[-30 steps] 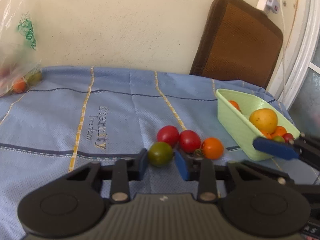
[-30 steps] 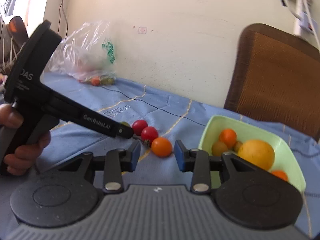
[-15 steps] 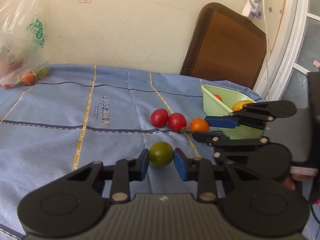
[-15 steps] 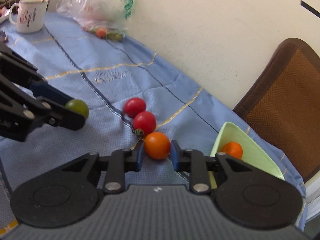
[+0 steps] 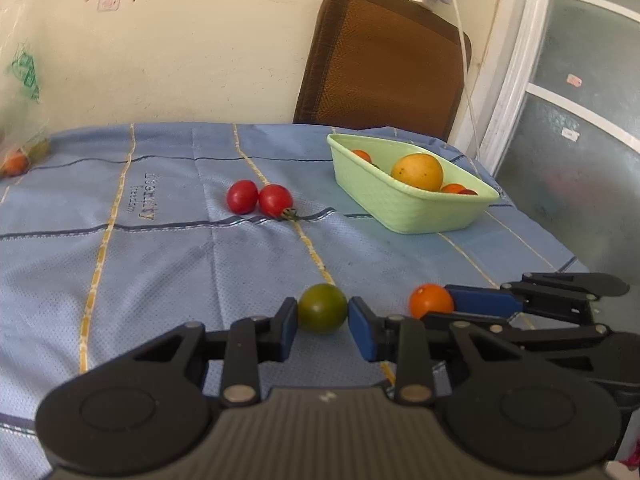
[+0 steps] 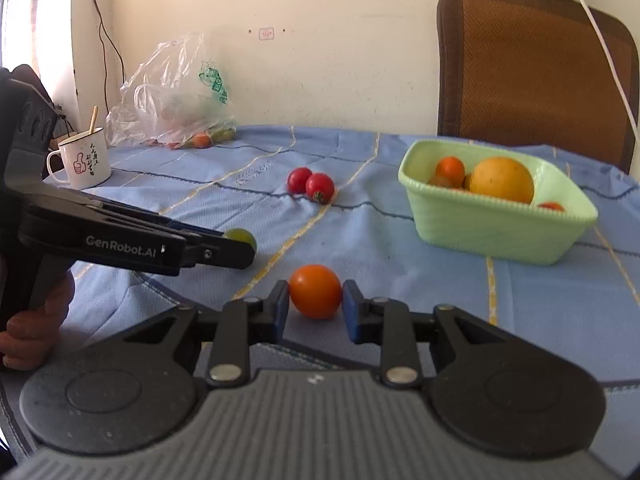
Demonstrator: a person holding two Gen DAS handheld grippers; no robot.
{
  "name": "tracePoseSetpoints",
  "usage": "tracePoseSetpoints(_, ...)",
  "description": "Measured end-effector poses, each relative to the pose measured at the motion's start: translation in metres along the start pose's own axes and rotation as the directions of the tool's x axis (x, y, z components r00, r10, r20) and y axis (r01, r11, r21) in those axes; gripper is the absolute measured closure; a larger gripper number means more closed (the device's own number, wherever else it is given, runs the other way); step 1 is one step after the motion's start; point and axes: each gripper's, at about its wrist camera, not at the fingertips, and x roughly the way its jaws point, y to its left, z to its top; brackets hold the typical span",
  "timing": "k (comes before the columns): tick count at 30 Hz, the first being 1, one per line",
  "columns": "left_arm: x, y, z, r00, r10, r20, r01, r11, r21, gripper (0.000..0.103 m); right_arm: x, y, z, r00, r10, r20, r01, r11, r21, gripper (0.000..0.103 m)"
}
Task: Organize fruits
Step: 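Grasp a green tomato with the left gripper while the right gripper grasps an orange cherry tomato, then lower both tomatoes into the green dish and open both grippers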
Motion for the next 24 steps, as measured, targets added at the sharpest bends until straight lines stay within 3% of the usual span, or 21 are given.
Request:
tracePoseSetpoints(7, 0.000, 0.000, 0.001, 0.999, 0.033, 0.007, -0.033, 0.999, -0.010, 0.067, 0.003, -0.002, -0.002, 1.000, 0.003, -0.015, -0.003, 1.000, 0.022, 0.069)
tracePoseSetpoints(14, 0.001, -0.004, 0.001, 0.999, 0.048, 0.011, -0.048, 0.999, 0.020, 0.067, 0.007, -0.001, 0.001, 1.000, 0.006, -0.018, -0.006, 1.000, 0.012, 0.068)
tracePoseSetpoints(19, 0.003, -0.004, 0.000, 1.000, 0.031, -0.005, -0.031, 0.999, 0.028, 0.075, 0.013, 0.001, 0.004, 0.999, 0.027, -0.031, -0.027, 1.000, -0.012, 0.069)
tracePoseSetpoints(24, 0.001, -0.006, 0.002, 1.000, 0.009, 0.011, -0.009, 1.000, 0.027, 0.075, 0.009, -0.004, 0.004, 0.999, 0.052, -0.005, -0.052, 0.998, 0.018, 0.072)
